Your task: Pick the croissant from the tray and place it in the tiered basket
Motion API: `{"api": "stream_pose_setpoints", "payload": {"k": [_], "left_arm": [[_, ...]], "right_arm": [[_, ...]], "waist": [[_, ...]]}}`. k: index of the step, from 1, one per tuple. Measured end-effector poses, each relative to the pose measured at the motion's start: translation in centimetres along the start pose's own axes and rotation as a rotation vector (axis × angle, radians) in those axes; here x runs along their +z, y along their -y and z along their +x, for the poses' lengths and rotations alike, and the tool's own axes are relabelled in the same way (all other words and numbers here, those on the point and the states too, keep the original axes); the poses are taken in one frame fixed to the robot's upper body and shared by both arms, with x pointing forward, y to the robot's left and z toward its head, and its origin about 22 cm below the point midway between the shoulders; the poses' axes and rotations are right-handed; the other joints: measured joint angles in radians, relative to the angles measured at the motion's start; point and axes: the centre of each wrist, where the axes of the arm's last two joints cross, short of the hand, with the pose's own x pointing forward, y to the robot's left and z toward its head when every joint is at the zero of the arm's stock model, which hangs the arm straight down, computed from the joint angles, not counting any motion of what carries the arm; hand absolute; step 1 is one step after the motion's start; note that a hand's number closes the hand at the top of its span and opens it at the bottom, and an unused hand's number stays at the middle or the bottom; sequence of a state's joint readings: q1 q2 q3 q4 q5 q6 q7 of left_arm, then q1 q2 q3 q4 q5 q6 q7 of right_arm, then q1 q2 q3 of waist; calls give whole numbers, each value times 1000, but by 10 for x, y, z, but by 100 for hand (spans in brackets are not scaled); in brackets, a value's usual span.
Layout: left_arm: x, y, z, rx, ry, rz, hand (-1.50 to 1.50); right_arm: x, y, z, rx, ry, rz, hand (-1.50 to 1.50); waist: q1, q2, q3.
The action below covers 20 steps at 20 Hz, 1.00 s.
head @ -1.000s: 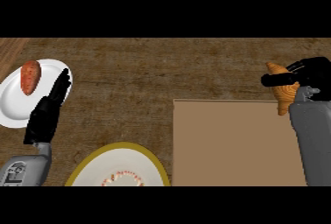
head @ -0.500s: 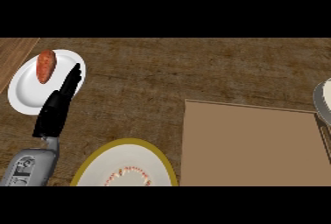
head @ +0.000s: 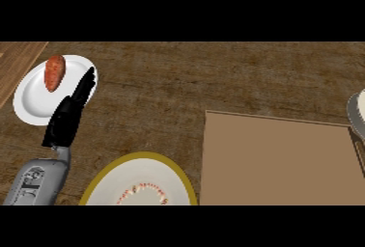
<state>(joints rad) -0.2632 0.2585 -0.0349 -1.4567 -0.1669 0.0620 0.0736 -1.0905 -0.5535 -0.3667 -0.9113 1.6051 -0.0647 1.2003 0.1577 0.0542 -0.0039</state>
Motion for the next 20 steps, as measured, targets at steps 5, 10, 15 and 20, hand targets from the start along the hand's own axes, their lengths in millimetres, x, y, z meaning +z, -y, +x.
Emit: {"api": "stream_pose_setpoints", "payload": {"k": [5, 10, 15, 20], "left_arm": [[3, 4, -3, 7, -12, 6, 0], [2, -4, -3, 1, -26, 26, 0], [4, -7, -9, 3, -43, 42, 0], [7, -12, -12, 2, -56, 55, 0]], "right_arm": [[-6, -2, 12, 37, -14, -2, 150], [-15, -12, 15, 129, -14, -21, 150], [-32, -25, 8, 287, -35, -55, 150], [-38, -35, 3, 393, -49, -65, 150]], "waist": [[-14, -6, 2], [-35, -11, 3], [-56, -17, 3], [-74, -24, 4]]}}
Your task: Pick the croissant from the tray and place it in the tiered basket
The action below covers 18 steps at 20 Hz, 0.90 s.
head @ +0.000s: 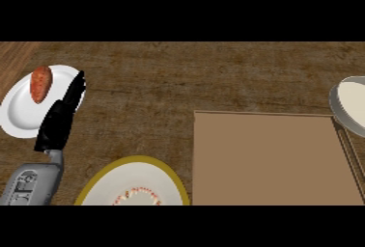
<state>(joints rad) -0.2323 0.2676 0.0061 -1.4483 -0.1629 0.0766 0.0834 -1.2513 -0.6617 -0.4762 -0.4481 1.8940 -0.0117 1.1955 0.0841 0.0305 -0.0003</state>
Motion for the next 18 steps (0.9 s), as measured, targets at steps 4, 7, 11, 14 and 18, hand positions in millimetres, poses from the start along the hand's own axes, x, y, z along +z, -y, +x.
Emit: {"api": "stream_pose_setpoints", "payload": {"k": [4, 7, 11, 14, 18], "left_arm": [[2, -4, -2, 5, -14, 15, 0], [5, -5, -6, 3, -21, 19, 0], [9, -6, -13, 2, -30, 29, 0], [12, -8, -15, 6, -35, 33, 0], [10, -9, -16, 3, -35, 40, 0]], "right_arm": [[-2, -2, 1, 29, 11, 39, 150], [0, -5, 2, 27, 25, 83, 150], [-6, -15, -2, -9, 29, 158, 150], [-3, -27, -5, -33, 27, 206, 150], [-6, -39, -10, -125, -33, 310, -150]], "waist": [[-14, -6, 1], [-25, -10, 1], [-35, -13, 1], [-42, -16, 1], [-51, -16, 2]]}}
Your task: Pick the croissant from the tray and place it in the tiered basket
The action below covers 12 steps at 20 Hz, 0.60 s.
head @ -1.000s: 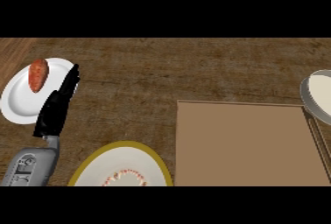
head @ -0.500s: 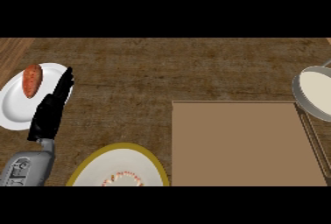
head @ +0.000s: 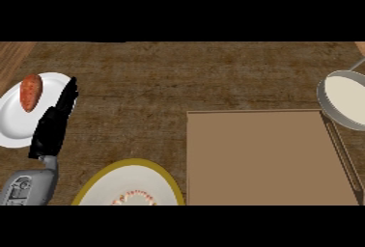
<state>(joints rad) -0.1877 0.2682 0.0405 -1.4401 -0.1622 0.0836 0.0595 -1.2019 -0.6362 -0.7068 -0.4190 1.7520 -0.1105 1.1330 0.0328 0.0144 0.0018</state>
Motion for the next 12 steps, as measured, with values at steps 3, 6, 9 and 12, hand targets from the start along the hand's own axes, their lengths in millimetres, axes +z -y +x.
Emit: {"api": "stream_pose_setpoints", "payload": {"k": [3, 6, 9, 12], "left_arm": [[0, -1, -2, 2, -8, -1, 0], [0, -1, -3, 0, -8, 6, 0], [2, 1, -4, -2, -7, 6, 0], [0, 0, -4, -2, -9, 7, 0]], "right_arm": [[-1, -13, -6, -51, -28, 45, -150], [3, -20, -9, -131, -32, 36, -150], [7, -23, -11, -203, -29, -6, -150], [10, -21, -13, -264, -17, -75, -150]], "waist": [[-3, -3, -3], [-7, -10, -8], [-8, -12, -10], [-10, -12, -8]]}}
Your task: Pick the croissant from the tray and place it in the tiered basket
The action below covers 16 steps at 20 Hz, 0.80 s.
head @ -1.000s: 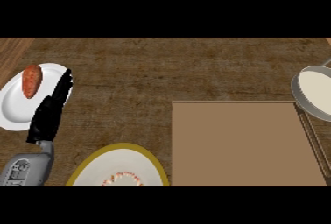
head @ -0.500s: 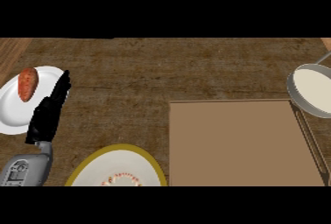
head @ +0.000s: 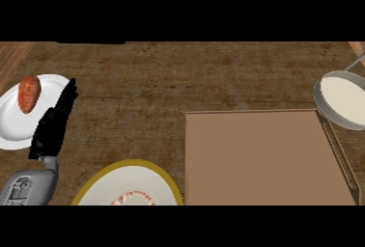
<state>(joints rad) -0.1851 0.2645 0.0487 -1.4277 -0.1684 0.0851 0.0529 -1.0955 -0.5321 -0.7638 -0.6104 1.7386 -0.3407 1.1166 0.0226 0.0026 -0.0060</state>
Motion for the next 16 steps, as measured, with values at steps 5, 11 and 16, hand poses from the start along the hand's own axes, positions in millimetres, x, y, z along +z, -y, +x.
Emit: {"api": "stream_pose_setpoints", "payload": {"k": [5, 11, 16], "left_arm": [[0, -3, 0, 1, -6, 1, 0], [4, -10, -6, -8, -24, 12, 0], [8, -11, -12, -11, -45, 29, 0]], "right_arm": [[0, 20, 7, -80, 23, -140, -150], [14, 48, 14, -181, -35, -204, -150], [38, 62, 6, -272, -84, -192, -150]], "waist": [[-3, 0, 4], [-20, -10, 4], [-45, -21, 3]]}}
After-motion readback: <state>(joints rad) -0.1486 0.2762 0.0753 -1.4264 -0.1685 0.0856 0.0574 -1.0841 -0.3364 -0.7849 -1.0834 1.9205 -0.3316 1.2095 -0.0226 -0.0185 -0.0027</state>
